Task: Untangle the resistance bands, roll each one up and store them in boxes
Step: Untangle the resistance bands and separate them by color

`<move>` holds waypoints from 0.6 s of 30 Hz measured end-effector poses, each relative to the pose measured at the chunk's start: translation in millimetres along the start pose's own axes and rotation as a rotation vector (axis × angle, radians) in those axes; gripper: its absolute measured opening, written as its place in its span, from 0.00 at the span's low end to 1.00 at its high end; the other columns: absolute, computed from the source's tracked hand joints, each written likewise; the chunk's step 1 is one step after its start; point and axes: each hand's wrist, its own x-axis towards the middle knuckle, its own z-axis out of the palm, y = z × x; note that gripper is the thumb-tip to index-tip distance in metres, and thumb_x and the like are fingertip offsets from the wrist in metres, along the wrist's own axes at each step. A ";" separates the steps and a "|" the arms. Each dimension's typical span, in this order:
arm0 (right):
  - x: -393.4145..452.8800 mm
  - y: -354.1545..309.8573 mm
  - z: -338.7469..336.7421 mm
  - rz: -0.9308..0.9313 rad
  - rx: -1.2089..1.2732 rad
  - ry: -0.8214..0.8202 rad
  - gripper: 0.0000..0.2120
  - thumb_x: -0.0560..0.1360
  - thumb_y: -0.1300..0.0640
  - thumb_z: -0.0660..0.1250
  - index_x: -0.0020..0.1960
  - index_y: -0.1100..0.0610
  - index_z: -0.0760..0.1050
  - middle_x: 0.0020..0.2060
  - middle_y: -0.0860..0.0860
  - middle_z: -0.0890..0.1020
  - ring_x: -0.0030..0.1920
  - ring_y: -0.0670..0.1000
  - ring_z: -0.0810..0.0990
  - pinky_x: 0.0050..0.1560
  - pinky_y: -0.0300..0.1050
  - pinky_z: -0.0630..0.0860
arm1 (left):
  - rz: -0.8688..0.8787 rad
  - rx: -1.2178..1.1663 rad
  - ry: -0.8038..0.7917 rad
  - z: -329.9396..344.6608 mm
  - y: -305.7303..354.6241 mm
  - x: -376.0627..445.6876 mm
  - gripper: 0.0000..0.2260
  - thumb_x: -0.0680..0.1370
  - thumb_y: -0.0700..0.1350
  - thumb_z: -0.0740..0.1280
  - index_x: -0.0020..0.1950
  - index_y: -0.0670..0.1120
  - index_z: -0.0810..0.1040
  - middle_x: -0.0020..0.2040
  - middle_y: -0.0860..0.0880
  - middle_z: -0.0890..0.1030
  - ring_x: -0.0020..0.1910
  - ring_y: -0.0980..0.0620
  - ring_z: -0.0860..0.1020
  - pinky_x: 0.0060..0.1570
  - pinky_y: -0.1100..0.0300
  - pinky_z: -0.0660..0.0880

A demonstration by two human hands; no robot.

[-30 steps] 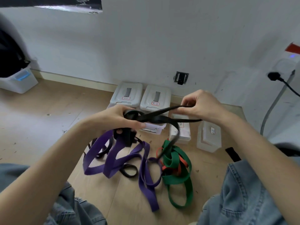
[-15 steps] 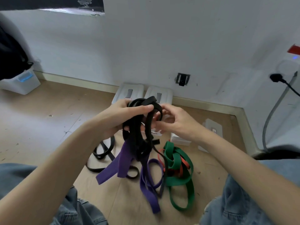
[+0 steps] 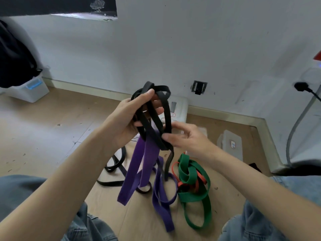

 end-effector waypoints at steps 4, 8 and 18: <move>0.8 0.5 -2.9 0.081 0.327 0.017 0.12 0.73 0.63 0.66 0.55 0.64 0.78 0.49 0.59 0.83 0.50 0.55 0.83 0.50 0.42 0.80 | -0.038 0.166 -0.012 -4.5 4.6 0.7 0.17 0.68 0.48 0.71 0.53 0.40 0.79 0.49 0.42 0.84 0.50 0.49 0.83 0.25 0.65 0.77; 4.6 -7.8 -28.1 0.086 0.670 0.137 0.07 0.70 0.64 0.67 0.48 0.63 0.76 0.40 0.56 0.84 0.40 0.51 0.83 0.41 0.40 0.80 | -0.160 0.410 0.063 -22.0 2.7 4.2 0.08 0.74 0.39 0.68 0.52 0.38 0.78 0.50 0.40 0.83 0.46 0.49 0.83 0.42 0.57 0.80; 7.4 13.8 -15.0 -0.317 -0.823 0.201 0.28 0.71 0.49 0.69 0.68 0.50 0.65 0.64 0.51 0.66 0.59 0.43 0.62 0.57 0.30 0.60 | -0.119 -0.215 0.010 -13.2 2.3 7.0 0.13 0.70 0.36 0.65 0.54 0.38 0.73 0.39 0.45 0.83 0.35 0.55 0.81 0.25 0.69 0.71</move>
